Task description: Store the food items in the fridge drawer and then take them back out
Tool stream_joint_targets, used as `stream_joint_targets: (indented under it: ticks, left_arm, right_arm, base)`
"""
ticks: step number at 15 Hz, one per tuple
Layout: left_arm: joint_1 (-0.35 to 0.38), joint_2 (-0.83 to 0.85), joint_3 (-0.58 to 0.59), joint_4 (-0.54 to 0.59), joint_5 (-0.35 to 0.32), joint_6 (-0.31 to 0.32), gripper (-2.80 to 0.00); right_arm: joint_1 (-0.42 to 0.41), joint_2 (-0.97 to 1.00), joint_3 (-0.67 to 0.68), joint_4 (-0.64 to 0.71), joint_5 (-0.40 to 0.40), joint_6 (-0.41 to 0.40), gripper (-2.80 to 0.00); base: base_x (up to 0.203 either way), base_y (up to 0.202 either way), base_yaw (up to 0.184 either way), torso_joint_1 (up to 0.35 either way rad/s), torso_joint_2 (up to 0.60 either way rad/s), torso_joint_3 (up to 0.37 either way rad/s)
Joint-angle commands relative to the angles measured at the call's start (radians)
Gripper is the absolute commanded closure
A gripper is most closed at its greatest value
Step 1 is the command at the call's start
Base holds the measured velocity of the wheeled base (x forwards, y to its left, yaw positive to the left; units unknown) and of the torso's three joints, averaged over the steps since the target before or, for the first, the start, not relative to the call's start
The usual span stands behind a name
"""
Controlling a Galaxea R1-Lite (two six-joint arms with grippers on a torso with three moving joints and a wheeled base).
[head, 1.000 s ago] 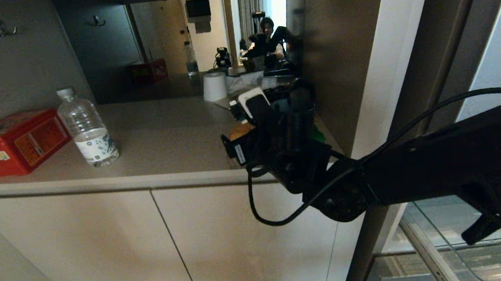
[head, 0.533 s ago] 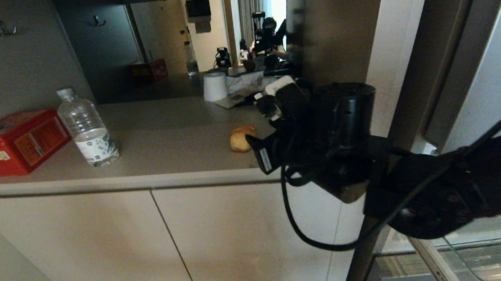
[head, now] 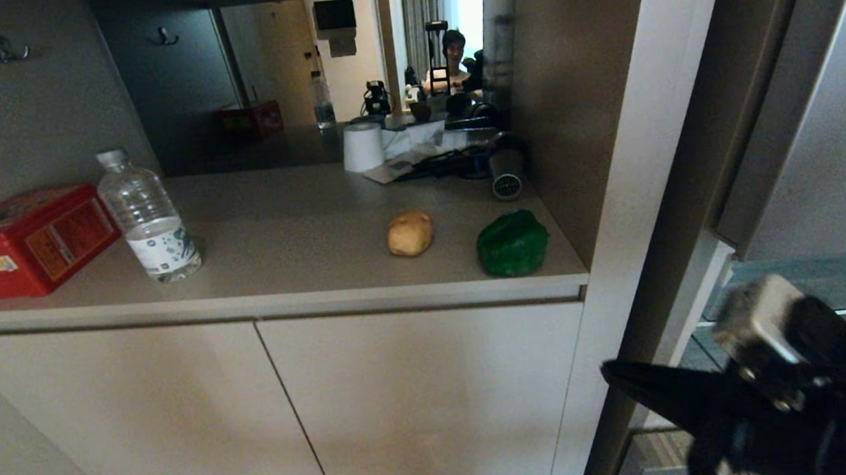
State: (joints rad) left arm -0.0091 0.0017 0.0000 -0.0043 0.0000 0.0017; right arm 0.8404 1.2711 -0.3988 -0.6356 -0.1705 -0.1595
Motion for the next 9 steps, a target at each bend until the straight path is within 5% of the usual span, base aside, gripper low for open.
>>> stream_joint_targets:
  ticks: [1,5,9]
  left_arm:
    - [0.0,0.001,0.0,0.0,0.0,0.0,0.0]
    - [0.0,0.001,0.0,0.0,0.0,0.0,0.0]
    - [0.0,0.001,0.0,0.0,0.0,0.0,0.0]
  right_arm:
    - [0.0,-0.182,0.183,-0.003,0.034,0.039,0.0]
    - [-0.102,-0.318,0.395,-0.046,0.073,0.18,0.0]
    - [-0.152,-0.381,0.429,-0.057,0.074,0.273,0.0]
  base:
    - [0.0,0.0,0.0,0.0,0.0,0.0]
    - [0.0,0.0,0.0,0.0,0.0,0.0]
    - [0.0,0.0,0.0,0.0,0.0,0.0]
